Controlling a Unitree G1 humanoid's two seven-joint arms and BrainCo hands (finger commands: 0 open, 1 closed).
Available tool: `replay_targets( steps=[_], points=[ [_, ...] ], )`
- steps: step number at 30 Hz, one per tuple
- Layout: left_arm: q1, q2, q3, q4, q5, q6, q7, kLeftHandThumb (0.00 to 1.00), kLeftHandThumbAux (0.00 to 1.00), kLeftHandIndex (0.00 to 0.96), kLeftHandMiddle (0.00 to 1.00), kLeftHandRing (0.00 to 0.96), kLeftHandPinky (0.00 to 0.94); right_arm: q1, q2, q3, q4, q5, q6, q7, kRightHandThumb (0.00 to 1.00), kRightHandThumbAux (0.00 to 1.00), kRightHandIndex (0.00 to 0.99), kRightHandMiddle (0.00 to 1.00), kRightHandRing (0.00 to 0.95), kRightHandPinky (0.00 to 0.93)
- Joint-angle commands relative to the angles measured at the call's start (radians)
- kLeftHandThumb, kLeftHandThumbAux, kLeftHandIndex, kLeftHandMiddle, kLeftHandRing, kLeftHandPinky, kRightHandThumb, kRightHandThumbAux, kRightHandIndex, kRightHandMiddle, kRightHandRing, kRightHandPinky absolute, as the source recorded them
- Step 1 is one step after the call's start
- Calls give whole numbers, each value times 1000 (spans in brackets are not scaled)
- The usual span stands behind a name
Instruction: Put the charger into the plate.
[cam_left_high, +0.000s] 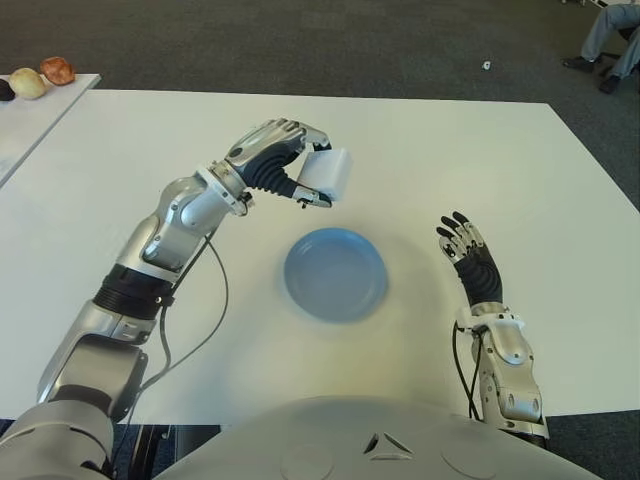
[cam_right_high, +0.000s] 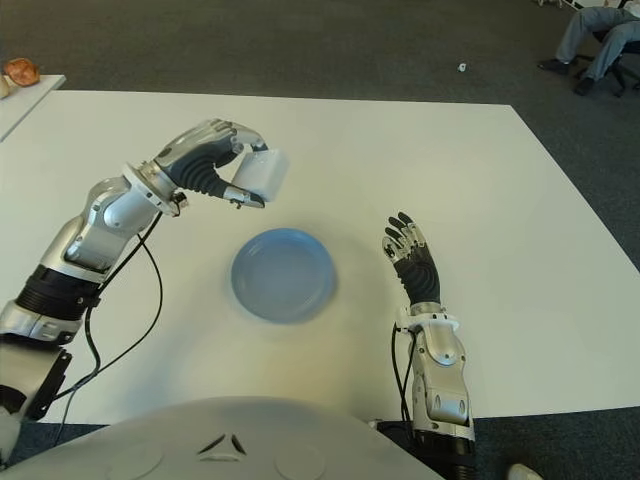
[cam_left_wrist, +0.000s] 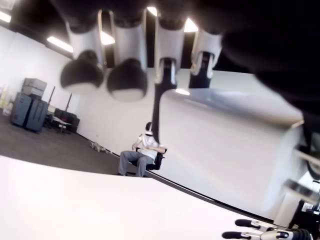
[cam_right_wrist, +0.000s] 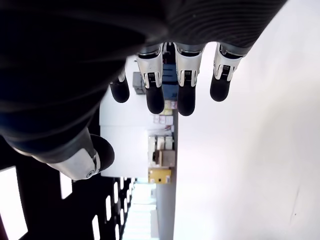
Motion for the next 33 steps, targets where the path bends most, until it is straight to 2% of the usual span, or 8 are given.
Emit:
replay_targets(
  steps=[1,7,19,33],
  points=[
    [38,-25,-28,-6,10,7,-31,751,697,442,898,880,854,-2,7,8,-2,-1,19,-5,0,599,17,145,124,98],
    [52,-49,-56,32,31,-9,-30,751,697,442,897,878,846,0,7,10,-4,-1,21,-8,0,595,15,142,122,100],
    [73,-65,-87,43,48,2,-54,751,697,442,891,877,848,6,8,14,-15,-3,26,-18,0,591,13,142,124,102],
    [88,-79,-99,64,59,-4,-54,752,697,442,886,871,827,12,5,14,-24,-7,24,-18,0,591,15,141,122,97]
  ],
)
